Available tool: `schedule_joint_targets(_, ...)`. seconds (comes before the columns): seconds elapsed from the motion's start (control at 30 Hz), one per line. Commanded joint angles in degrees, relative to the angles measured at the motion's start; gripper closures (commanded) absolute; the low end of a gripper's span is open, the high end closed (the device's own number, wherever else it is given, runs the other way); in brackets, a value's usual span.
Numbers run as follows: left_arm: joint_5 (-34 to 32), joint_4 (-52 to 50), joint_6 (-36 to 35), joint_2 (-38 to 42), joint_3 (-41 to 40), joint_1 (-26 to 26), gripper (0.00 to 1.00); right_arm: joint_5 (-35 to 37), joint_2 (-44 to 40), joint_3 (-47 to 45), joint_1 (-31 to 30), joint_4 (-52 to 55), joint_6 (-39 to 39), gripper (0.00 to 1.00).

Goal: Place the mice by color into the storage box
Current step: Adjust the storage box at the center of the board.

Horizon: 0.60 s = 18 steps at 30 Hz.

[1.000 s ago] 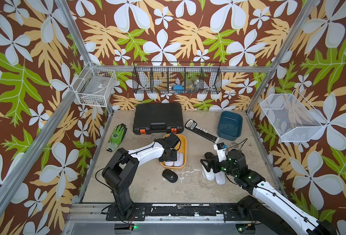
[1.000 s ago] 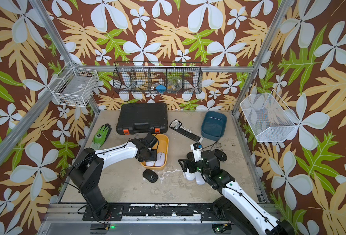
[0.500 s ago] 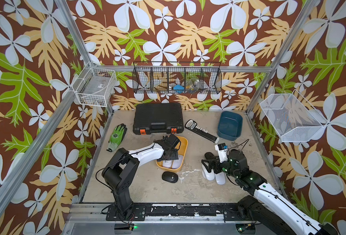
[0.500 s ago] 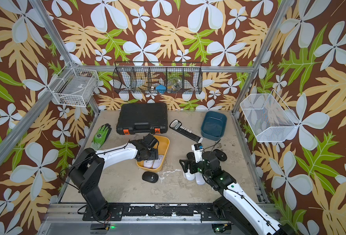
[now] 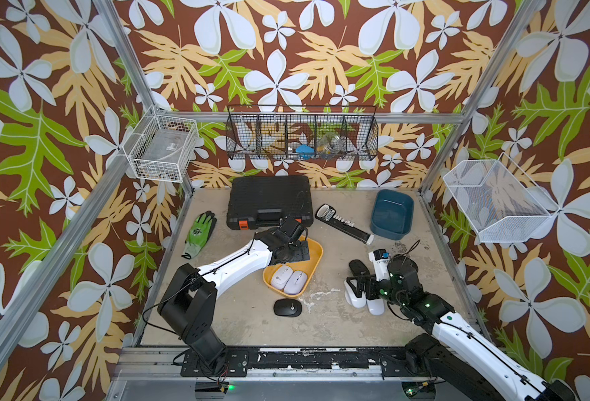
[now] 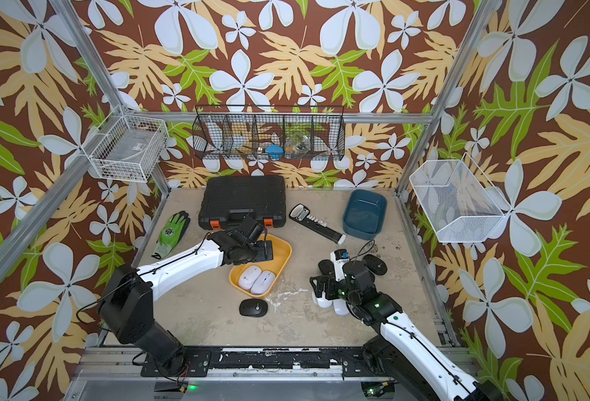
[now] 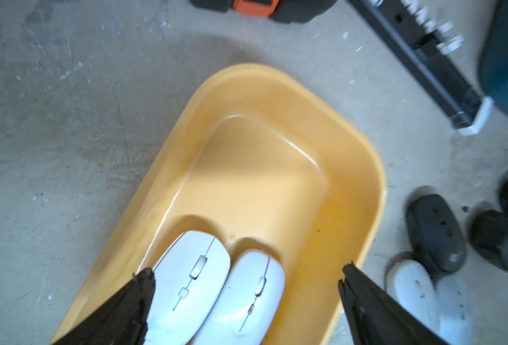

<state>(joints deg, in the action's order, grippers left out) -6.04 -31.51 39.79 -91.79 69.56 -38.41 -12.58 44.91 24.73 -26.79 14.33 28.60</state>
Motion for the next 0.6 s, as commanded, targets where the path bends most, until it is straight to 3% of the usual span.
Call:
schedule_joint_targets(0.0,0.55,-0.39,-1.39,3.74,0.6,0.01,0.0,-0.83,1.15,-0.39,-0.73,1.36,1.93,0.03)
schedule_joint_targets(0.2,3.85,0.53,-3.15,13.08,-6.38,6.2,0.02,5.13,8.2,0.9,-7.0,3.54,2.75,0.04)
schedule_joint_targets(0.37,7.31,2.8,-6.89,18.17,-14.7,18.47,0.2,9.5,11.23,0.92,-8.24,3.96,3.25,0.07)
schedule_joint_targets(0.57,9.14,7.37,-9.65,14.08,-18.67,23.09,0.48,10.78,13.7,2.07,-8.37,3.96,2.43,0.08)
